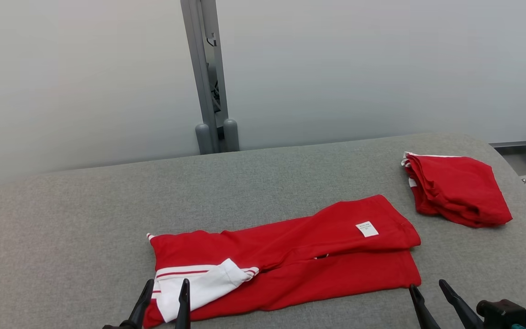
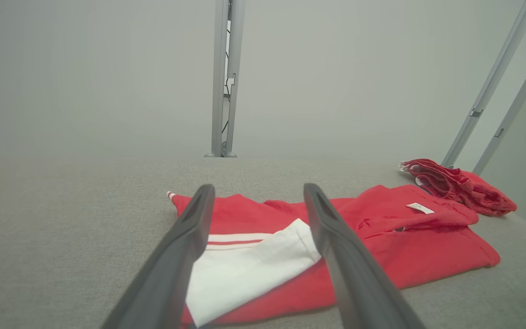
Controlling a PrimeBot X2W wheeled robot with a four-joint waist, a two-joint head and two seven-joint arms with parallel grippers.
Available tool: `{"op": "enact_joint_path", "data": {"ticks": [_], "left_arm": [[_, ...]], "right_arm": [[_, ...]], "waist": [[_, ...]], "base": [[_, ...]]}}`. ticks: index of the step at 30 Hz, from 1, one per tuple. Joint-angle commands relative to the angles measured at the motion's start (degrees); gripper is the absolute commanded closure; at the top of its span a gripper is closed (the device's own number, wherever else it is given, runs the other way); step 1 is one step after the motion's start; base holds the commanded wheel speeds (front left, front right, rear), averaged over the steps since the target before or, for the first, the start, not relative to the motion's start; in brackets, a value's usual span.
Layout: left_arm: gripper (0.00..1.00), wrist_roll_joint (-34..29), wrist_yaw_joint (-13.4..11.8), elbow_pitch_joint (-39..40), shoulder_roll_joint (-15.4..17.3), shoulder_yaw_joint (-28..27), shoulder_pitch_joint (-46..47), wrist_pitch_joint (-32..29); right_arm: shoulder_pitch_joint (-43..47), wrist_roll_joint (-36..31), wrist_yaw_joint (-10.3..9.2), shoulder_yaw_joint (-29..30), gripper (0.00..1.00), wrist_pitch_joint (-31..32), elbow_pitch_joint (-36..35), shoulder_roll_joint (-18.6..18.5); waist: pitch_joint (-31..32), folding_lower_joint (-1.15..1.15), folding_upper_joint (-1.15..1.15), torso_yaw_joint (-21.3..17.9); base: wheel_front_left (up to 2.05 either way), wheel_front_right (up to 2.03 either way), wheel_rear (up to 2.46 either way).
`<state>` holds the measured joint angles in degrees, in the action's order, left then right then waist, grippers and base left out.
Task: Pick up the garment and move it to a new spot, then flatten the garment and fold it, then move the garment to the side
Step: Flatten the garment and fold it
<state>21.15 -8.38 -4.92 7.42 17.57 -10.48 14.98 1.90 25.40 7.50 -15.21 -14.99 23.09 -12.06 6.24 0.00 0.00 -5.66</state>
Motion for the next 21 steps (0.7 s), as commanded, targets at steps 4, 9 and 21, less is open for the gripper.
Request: {"op": "enact_joint_path", "data": {"ticks": [4, 9, 21], "left_arm": [[0.0, -1.25, 0.97, -0.61, -0.31, -0.73, 0.08, 0.21], [0.0, -2.33, 1.83, -1.18, -0.63, -0.6, 0.01, 0.21], [0.0, -2.73, 4.24, -3.39, -0.06, 2.16, 1.62, -2.31]], "right_arm": [[0.25, -0.01, -0.02, 0.41, 0.0, -0.31, 0.57, 0.14], [-0.55, 1.06, -0.02, 1.37, 0.0, -0.31, 1.81, 0.2], [-14.79, 3.91, -0.02, 7.09, 0.0, 2.85, 18.06, 0.05]], "waist": [[-0.07, 0.0, 0.0, 0.7], [-0.63, 0.0, 0.0, 1.83], [-3.85, 0.0, 0.0, 5.55]], "base": [[0.0, 0.0, 0.0], [0.0, 0.0, 0.0], [0.0, 0.0, 0.0]]}}
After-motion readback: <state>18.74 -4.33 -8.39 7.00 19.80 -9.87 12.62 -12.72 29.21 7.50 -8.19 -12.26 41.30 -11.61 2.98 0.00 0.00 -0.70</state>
